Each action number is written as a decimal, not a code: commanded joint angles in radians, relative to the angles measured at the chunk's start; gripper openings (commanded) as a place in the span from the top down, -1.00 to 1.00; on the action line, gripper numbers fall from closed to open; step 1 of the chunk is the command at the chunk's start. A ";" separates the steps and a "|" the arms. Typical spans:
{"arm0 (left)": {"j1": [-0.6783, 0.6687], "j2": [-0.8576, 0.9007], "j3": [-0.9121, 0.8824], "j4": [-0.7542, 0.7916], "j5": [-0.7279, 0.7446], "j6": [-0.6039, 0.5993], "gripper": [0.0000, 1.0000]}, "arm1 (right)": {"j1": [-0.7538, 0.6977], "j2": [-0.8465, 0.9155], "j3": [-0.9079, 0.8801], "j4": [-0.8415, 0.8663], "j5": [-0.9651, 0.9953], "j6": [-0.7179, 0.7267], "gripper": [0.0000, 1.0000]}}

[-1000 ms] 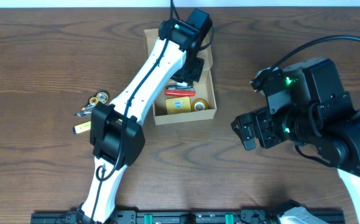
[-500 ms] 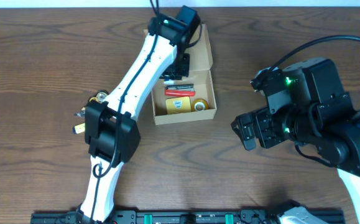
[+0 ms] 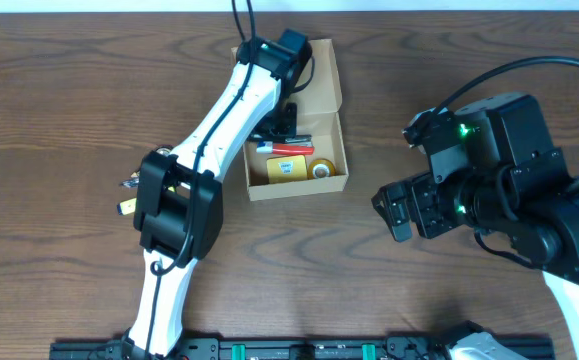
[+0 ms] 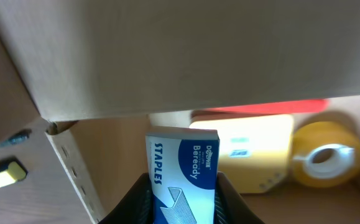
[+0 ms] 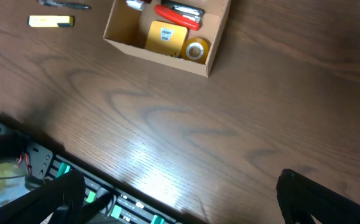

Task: Pack container
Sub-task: 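Lower the staples box into the box's left corner and open the left gripper, then raise the left gripper and move it left over the correction tape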

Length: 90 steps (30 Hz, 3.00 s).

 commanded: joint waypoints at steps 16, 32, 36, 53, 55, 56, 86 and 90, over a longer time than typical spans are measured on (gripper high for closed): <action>0.037 0.002 -0.080 0.094 -0.004 -0.074 0.41 | -0.005 0.001 0.002 -0.001 0.004 -0.013 -0.98; 0.037 0.002 -0.082 0.119 -0.003 -0.084 0.14 | -0.005 0.001 0.002 -0.002 0.004 -0.013 -0.99; 0.039 0.001 -0.081 0.131 0.025 -0.084 0.67 | -0.005 0.001 0.002 -0.001 0.004 -0.013 -0.98; 0.040 -0.017 0.028 0.188 0.074 -0.007 0.88 | -0.005 0.001 0.002 -0.001 0.004 -0.013 -0.99; 0.040 -0.024 0.084 0.179 0.074 0.068 0.88 | -0.005 0.001 0.002 -0.002 0.003 -0.013 -0.99; 0.041 -0.030 0.116 0.171 0.074 0.114 0.88 | -0.005 0.001 0.002 -0.001 0.003 -0.013 -0.98; 0.275 -0.238 0.223 -0.291 -0.180 0.166 0.88 | -0.005 0.001 0.002 -0.002 0.003 -0.013 -0.98; 0.329 -0.238 0.223 -0.267 -0.120 0.263 0.88 | -0.005 0.001 0.002 -0.001 0.004 -0.013 -0.99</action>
